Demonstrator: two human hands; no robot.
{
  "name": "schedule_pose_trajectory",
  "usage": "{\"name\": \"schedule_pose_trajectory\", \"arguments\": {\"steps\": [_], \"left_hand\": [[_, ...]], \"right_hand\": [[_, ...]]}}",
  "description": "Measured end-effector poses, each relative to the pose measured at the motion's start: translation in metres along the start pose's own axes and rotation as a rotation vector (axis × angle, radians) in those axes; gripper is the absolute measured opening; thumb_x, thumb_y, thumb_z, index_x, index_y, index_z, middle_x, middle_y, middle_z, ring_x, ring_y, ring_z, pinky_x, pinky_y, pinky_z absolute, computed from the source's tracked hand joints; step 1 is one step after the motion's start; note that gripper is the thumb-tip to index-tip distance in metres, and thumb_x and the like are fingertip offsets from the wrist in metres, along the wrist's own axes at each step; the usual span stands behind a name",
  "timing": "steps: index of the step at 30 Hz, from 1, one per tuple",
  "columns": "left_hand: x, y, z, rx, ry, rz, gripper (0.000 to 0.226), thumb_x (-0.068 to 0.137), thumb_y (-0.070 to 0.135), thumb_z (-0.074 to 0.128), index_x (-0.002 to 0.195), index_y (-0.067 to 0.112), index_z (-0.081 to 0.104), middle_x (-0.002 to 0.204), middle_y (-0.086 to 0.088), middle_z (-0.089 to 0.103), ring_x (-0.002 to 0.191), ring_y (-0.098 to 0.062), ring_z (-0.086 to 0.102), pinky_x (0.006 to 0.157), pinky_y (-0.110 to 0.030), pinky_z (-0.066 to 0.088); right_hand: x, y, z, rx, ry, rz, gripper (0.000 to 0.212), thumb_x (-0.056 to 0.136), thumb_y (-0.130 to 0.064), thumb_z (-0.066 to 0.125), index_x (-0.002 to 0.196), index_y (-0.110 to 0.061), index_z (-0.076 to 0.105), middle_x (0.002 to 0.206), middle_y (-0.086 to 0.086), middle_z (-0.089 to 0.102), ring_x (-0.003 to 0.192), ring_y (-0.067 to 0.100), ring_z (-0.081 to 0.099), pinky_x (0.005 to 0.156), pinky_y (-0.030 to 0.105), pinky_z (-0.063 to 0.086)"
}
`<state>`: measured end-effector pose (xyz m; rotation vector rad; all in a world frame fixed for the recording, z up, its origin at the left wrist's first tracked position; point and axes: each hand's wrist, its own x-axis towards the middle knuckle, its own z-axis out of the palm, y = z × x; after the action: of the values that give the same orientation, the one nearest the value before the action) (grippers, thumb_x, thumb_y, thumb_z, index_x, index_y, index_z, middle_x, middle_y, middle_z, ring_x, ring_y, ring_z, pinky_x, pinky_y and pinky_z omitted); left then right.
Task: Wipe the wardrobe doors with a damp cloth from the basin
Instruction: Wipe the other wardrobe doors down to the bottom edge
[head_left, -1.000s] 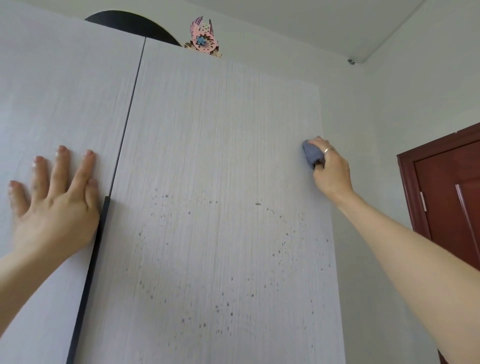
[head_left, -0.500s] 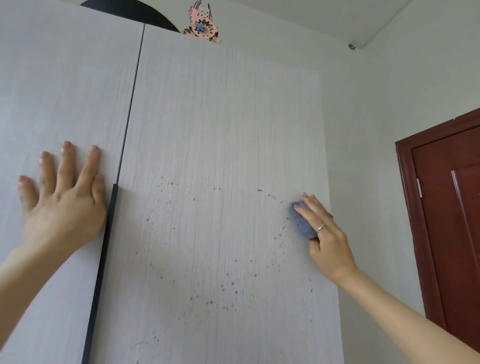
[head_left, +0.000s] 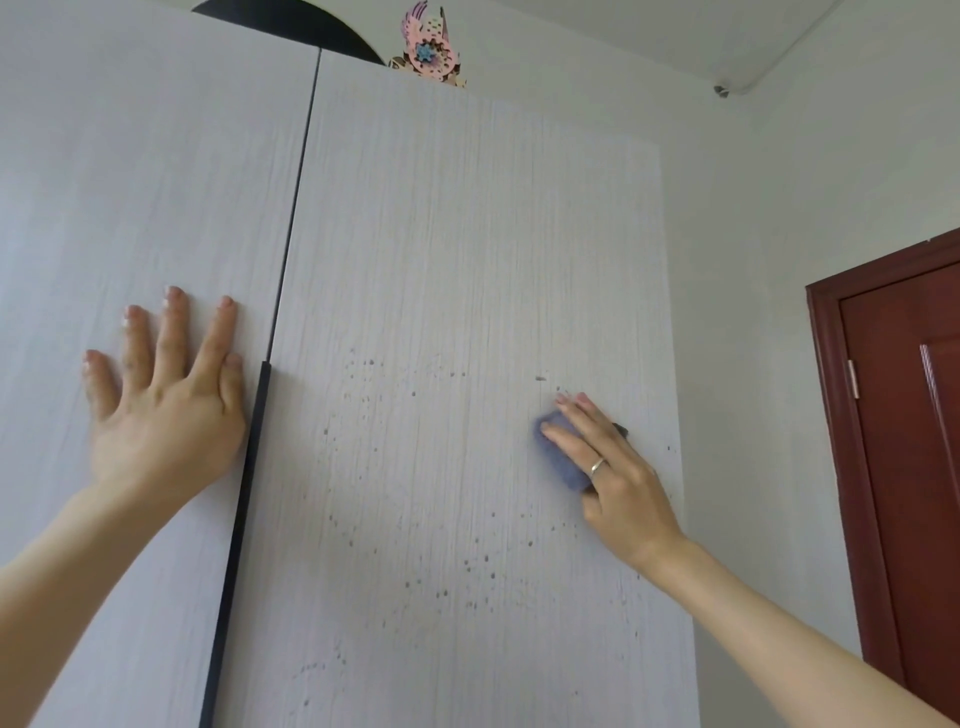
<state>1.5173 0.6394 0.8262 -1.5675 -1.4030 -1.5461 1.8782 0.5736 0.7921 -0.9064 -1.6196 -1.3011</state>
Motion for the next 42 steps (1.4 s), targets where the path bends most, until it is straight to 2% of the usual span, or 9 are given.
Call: {"name": "schedule_pose_trajectory", "arguments": {"steps": [8,15,20,22,29,31,36,38,42], "left_hand": [[-0.006,0.008,-0.010,0.013,-0.027,0.000,0.052,0.098,0.037,0.013,0.148,0.041,-0.002,0.159,0.001,-0.007,0.144,-0.024,-0.009,0.114,-0.050,-0.004],[-0.009,0.005,-0.014,0.025,-0.052,0.023,0.052,0.097,0.039,0.009,0.147,0.042,-0.006,0.158,0.003,-0.010,0.144,-0.022,-0.013,0.115,-0.048,-0.006],[-0.011,0.006,-0.016,0.033,-0.060,0.031,0.053,0.097,0.039,0.008,0.148,0.040,-0.006,0.158,0.002,-0.012,0.144,-0.022,-0.014,0.115,-0.047,-0.008],[-0.011,0.007,-0.017,0.041,-0.062,0.036,0.054,0.096,0.039,0.006,0.148,0.039,-0.007,0.158,0.002,-0.012,0.144,-0.023,-0.014,0.114,-0.046,-0.008],[-0.013,0.004,-0.019,0.026,-0.045,0.066,0.059,0.089,0.046,-0.002,0.147,0.039,-0.008,0.159,0.002,-0.009,0.145,-0.022,-0.011,0.115,-0.045,-0.007],[-0.014,0.001,-0.020,0.036,-0.054,0.081,0.056,0.089,0.046,-0.002,0.143,0.041,-0.014,0.159,0.003,-0.010,0.145,-0.022,-0.011,0.116,-0.043,-0.007],[-0.016,-0.004,-0.018,0.053,-0.052,0.092,0.052,0.091,0.045,-0.001,0.140,0.041,-0.020,0.158,0.004,-0.011,0.145,-0.022,-0.013,0.115,-0.042,-0.008],[-0.015,-0.005,-0.018,0.061,-0.050,0.090,0.052,0.091,0.045,-0.003,0.139,0.042,-0.021,0.158,0.004,-0.013,0.145,-0.021,-0.014,0.116,-0.042,-0.008],[-0.017,-0.003,-0.019,0.051,-0.060,0.092,0.052,0.088,0.046,-0.005,0.137,0.044,-0.023,0.158,0.005,-0.014,0.145,-0.020,-0.013,0.116,-0.041,-0.008]], "right_hand": [[0.084,-0.010,0.008,0.167,0.207,0.562,0.060,0.083,0.015,0.043,0.135,-0.014,0.047,0.150,0.001,0.033,0.142,0.015,0.021,0.113,0.032,0.025],[0.043,-0.034,0.009,0.018,-0.080,-0.416,0.043,0.080,0.000,0.044,0.118,0.000,0.062,0.129,0.018,0.055,0.123,0.035,0.048,0.104,0.043,0.039],[0.108,-0.002,0.000,0.131,0.158,0.527,0.058,0.083,0.010,0.045,0.136,-0.013,0.048,0.147,0.004,0.038,0.140,0.021,0.027,0.109,0.029,0.027],[0.123,-0.010,0.004,0.115,0.211,0.654,0.055,0.086,0.006,0.044,0.137,-0.015,0.045,0.150,0.002,0.033,0.142,0.018,0.021,0.108,0.026,0.024],[0.077,-0.098,0.030,0.173,-0.133,-0.421,0.042,0.079,0.001,0.048,0.120,0.000,0.061,0.130,0.018,0.055,0.126,0.035,0.046,0.109,0.040,0.035],[0.086,-0.084,0.026,0.114,-0.123,-0.423,0.044,0.077,0.006,0.055,0.121,0.001,0.060,0.129,0.019,0.055,0.125,0.035,0.048,0.108,0.042,0.035],[0.126,-0.065,0.020,0.114,0.112,0.395,0.055,0.081,0.010,0.049,0.134,-0.004,0.048,0.145,0.009,0.041,0.140,0.026,0.026,0.113,0.038,0.026],[0.117,-0.085,0.028,0.141,0.119,0.283,0.051,0.081,0.008,0.046,0.130,-0.002,0.051,0.141,0.012,0.044,0.138,0.029,0.031,0.113,0.039,0.028],[0.086,-0.123,0.037,0.153,-0.100,-0.421,0.044,0.075,0.007,0.060,0.118,-0.001,0.062,0.128,0.017,0.057,0.124,0.034,0.049,0.108,0.032,0.026]]}}
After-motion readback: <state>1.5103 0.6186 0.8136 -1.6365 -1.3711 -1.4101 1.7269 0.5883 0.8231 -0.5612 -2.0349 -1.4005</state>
